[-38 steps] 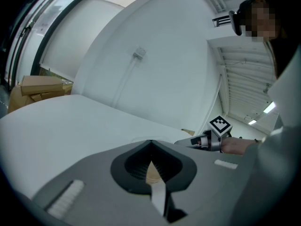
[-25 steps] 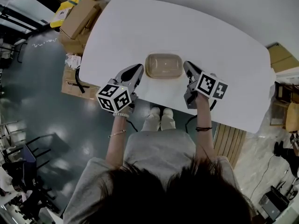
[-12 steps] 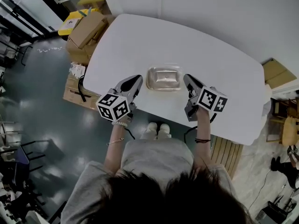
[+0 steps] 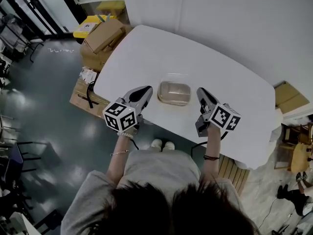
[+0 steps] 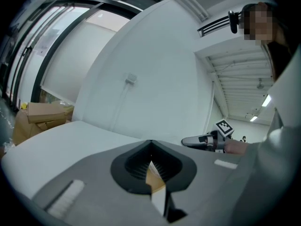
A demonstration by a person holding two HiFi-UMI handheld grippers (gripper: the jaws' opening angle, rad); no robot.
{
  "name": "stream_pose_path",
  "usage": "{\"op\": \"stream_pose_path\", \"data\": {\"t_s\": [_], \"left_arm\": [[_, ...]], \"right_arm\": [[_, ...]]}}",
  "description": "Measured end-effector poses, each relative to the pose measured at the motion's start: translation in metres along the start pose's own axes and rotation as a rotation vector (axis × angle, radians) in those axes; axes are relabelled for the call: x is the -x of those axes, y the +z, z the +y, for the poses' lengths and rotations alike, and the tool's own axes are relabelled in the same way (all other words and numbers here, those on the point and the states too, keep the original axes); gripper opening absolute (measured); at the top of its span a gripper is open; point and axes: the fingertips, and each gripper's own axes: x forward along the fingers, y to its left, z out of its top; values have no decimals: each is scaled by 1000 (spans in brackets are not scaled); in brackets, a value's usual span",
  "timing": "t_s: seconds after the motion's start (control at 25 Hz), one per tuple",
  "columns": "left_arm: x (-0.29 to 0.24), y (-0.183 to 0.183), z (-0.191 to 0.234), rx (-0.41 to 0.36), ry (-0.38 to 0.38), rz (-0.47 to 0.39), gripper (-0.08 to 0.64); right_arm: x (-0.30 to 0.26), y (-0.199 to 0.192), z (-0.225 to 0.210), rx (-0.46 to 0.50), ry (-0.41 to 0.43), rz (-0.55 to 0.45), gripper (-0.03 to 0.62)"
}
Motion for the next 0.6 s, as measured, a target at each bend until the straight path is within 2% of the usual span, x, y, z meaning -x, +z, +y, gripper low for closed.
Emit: {"op": "stream_pose_path", "data": {"t_s": [0.6], "left_arm": [[18, 17, -14, -31, -6, -60, -5]], "right_arm": [[16, 22, 28, 50, 90, -70, 49]]}}
